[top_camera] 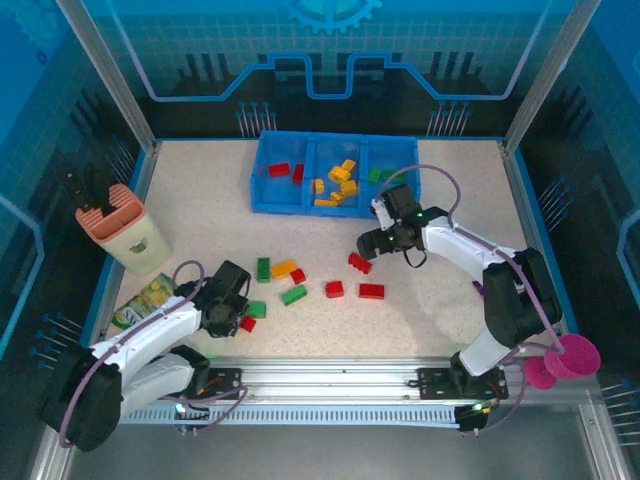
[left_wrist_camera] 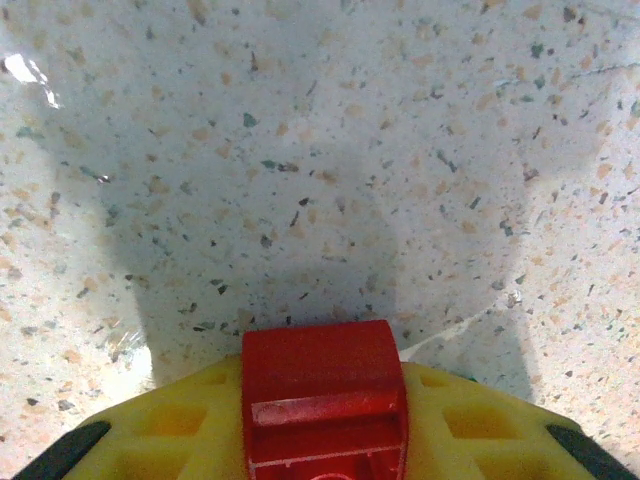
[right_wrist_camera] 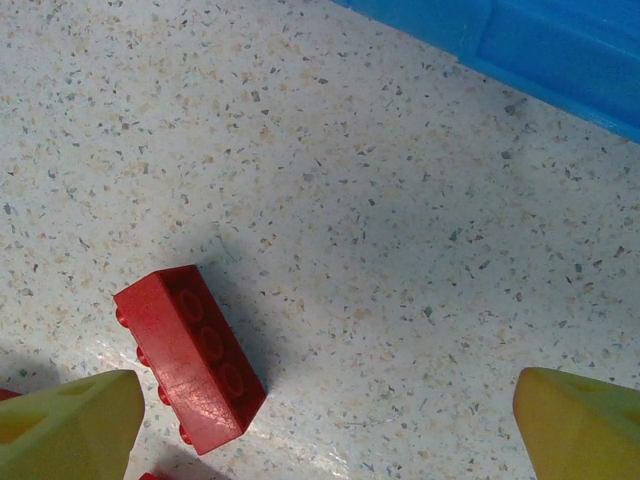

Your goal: Sort the legos into containers by color

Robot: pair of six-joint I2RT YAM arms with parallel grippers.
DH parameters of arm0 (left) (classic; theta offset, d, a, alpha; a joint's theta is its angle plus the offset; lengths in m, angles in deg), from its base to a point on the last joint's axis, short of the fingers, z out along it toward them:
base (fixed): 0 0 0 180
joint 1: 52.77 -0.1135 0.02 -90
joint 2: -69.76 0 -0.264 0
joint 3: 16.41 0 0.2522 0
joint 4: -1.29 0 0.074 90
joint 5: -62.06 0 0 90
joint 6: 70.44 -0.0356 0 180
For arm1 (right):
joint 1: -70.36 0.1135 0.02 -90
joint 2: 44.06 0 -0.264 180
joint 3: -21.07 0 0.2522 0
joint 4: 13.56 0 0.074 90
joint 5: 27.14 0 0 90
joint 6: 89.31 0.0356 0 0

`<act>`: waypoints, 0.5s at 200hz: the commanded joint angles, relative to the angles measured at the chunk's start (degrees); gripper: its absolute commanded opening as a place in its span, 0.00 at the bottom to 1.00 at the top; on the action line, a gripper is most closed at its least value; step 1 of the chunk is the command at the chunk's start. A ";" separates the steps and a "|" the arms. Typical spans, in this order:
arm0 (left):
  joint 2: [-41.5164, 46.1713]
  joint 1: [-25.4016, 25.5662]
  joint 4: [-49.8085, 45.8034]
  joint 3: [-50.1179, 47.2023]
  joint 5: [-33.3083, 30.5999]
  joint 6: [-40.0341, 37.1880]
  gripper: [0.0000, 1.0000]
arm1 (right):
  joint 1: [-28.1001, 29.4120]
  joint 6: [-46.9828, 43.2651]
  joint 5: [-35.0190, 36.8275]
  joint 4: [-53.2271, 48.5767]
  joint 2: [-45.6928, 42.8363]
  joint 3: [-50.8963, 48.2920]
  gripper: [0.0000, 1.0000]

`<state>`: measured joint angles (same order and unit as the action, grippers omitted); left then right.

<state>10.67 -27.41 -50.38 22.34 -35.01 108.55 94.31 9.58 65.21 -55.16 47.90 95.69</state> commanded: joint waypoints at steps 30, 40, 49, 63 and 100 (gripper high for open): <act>0.94 -3.80 -3.67 7.60 -0.52 -9.81 0.27 | -0.66 -0.96 0.28 0.19 -1.21 0.29 0.96; 1.76 -6.30 -4.38 10.54 -1.01 -12.81 0.27 | -0.66 -0.92 0.26 0.49 -1.51 -0.04 0.97; 1.56 -8.22 -4.79 13.58 -1.21 -15.51 0.27 | -0.75 -0.96 0.19 0.59 -1.61 -0.21 0.97; -0.70 -9.83 -4.53 19.35 -1.71 -19.74 0.27 | -0.79 -0.89 0.02 0.82 -1.57 -0.20 0.97; -11.53 -10.86 1.54 32.28 -0.27 -27.31 0.28 | -0.83 -0.77 -0.24 1.11 -1.28 0.34 0.96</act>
<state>4.81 -37.70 -52.29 48.57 -35.71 89.47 94.29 9.42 65.36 -54.81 47.77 95.65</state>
